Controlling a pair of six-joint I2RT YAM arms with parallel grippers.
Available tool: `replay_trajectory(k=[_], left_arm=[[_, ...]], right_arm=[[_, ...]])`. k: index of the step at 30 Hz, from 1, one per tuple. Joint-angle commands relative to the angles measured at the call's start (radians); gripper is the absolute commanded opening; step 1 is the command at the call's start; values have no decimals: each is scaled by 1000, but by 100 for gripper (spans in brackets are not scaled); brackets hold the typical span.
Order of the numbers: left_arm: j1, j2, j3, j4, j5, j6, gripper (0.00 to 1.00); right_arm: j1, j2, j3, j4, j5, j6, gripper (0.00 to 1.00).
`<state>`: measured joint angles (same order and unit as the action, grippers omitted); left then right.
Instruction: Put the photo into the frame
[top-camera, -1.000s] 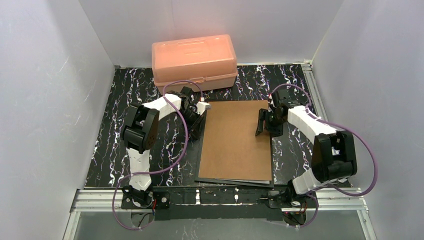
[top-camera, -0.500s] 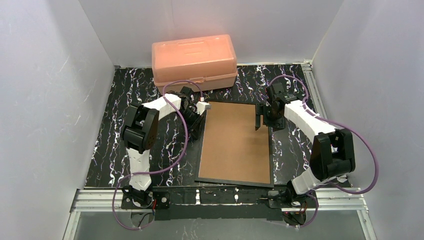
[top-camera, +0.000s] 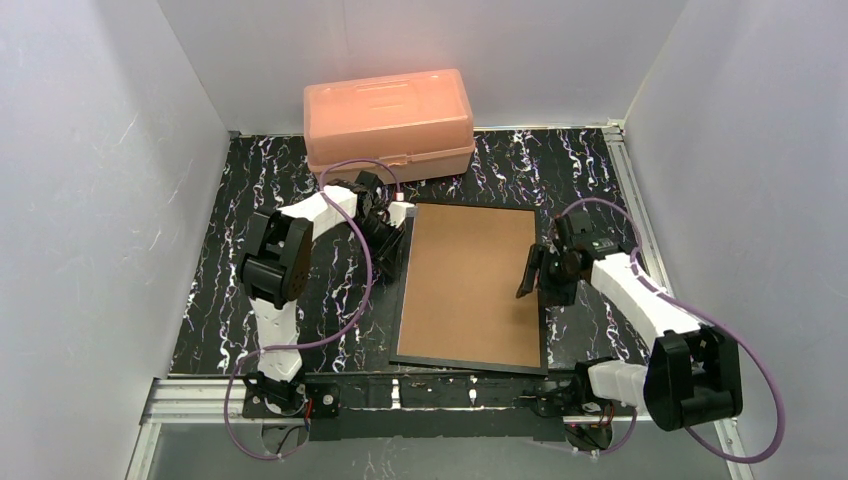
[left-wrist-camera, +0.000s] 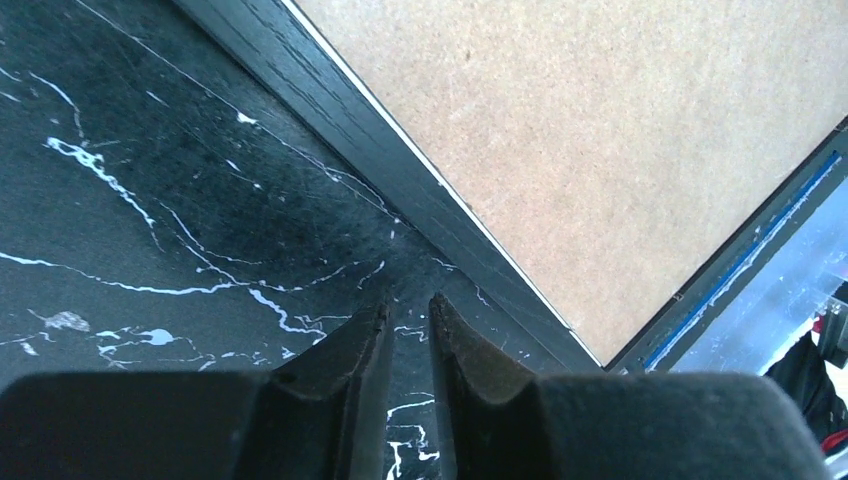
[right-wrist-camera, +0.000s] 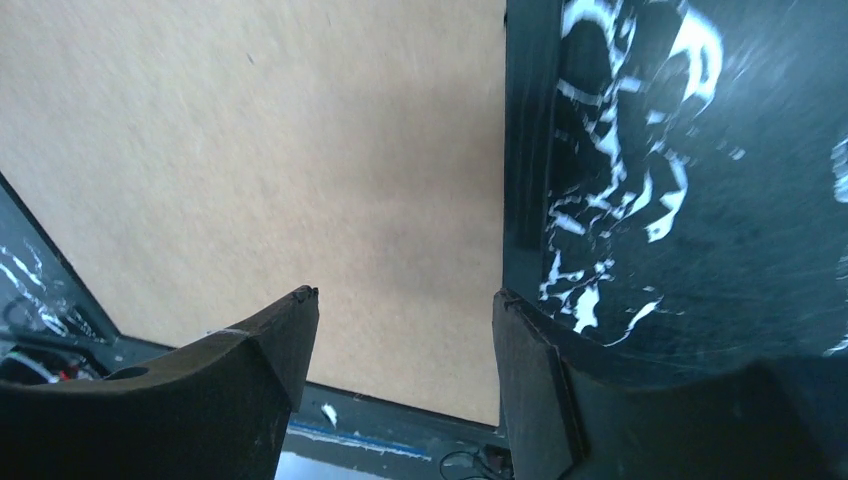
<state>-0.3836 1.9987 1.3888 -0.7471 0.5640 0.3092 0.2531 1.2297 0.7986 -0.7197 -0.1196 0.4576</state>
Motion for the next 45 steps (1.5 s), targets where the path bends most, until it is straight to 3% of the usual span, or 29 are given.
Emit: replay_trajectory(k=[1, 9, 20, 28, 35, 45], left_arm=[[2, -73, -11, -62, 56, 19, 20], [2, -70, -26, -70, 78, 22, 23], [1, -64, -47, -64, 71, 22, 16], [2, -59, -56, -61, 64, 23, 14], [2, -63, -53, -55, 63, 21, 13], [1, -68, -53, -53, 56, 21, 12]], right_arm=[[-12, -84, -104, 45, -119, 105, 71], [-36, -131, -191, 35, -130, 121, 60], [-155, -171, -211, 7, -165, 58, 45], [-162, -169, -229, -14, -116, 78, 34], [-163, -197, -242, -51, -41, 108, 33], [-162, -192, -303, 29, -59, 154, 32]])
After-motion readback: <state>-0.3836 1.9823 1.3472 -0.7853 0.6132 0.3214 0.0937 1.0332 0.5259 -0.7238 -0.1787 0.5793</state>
